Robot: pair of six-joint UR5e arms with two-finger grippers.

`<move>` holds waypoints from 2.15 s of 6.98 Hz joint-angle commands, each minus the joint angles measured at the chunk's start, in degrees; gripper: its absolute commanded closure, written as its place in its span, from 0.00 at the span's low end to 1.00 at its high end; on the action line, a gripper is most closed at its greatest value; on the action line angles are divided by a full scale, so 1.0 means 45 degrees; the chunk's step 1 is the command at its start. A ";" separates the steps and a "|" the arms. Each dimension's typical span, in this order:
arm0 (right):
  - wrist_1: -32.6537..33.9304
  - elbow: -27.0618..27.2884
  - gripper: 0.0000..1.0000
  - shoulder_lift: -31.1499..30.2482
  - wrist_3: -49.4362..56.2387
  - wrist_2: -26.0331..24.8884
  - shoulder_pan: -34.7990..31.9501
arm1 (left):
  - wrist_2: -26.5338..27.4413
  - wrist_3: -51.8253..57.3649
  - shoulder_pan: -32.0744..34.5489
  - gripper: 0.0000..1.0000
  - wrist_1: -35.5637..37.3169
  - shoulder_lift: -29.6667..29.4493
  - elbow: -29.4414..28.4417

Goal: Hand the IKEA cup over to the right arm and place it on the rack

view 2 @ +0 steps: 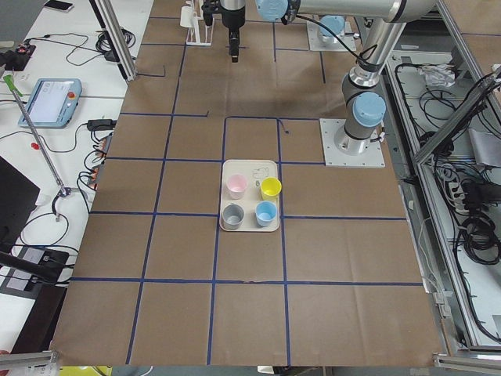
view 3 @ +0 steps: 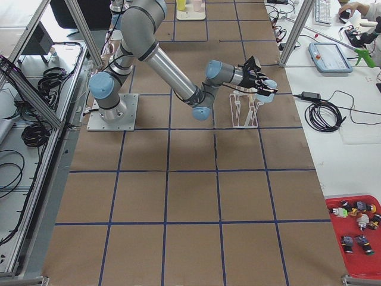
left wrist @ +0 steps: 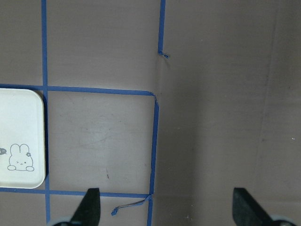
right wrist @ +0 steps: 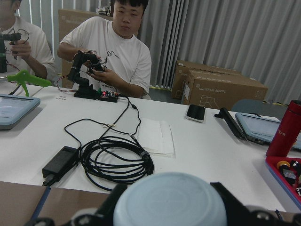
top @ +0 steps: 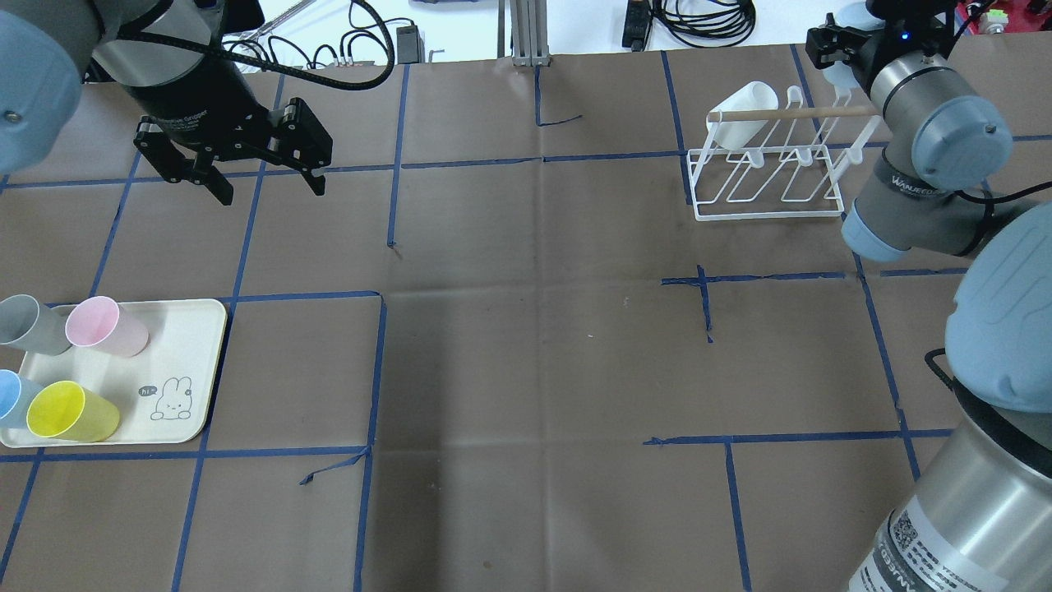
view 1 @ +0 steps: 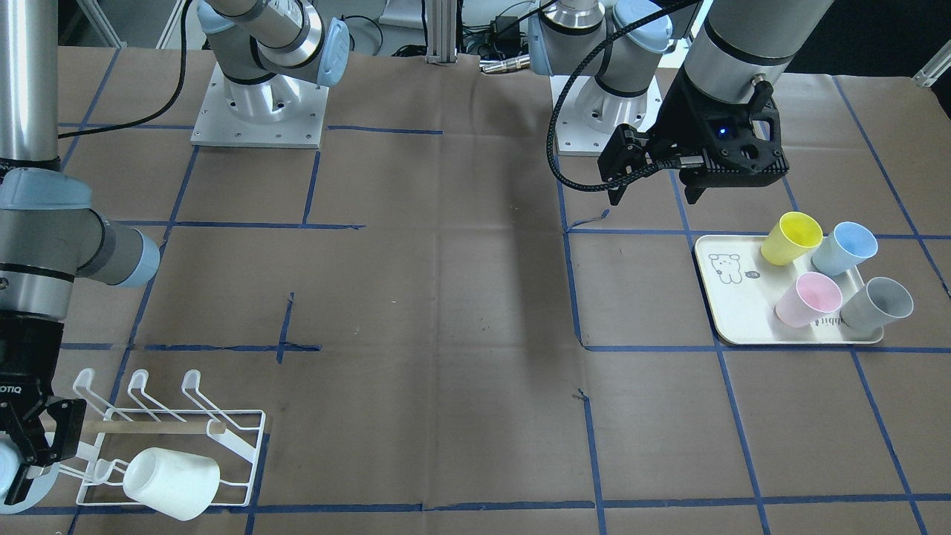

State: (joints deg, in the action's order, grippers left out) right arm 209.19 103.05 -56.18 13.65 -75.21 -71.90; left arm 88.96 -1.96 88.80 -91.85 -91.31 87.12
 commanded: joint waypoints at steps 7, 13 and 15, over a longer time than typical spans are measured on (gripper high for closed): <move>0.0565 0.0224 0.79 0.0707 -0.0045 0.0835 0.0352 | -0.0004 0.0007 0.0014 0.00 -0.0019 0.0037 0.0055; 0.0330 0.0205 0.00 0.0591 -0.1608 0.1011 0.0353 | 0.0015 0.0007 0.0014 0.00 -0.0019 0.0037 0.0035; -0.0174 0.0068 0.00 0.0143 -0.1608 0.0952 0.0333 | 0.0035 0.0007 0.0014 0.00 0.0001 0.0037 0.0035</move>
State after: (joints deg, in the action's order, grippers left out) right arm 209.91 103.56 -54.35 6.44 -70.83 -70.32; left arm 89.09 -1.93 88.86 -91.87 -91.14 87.28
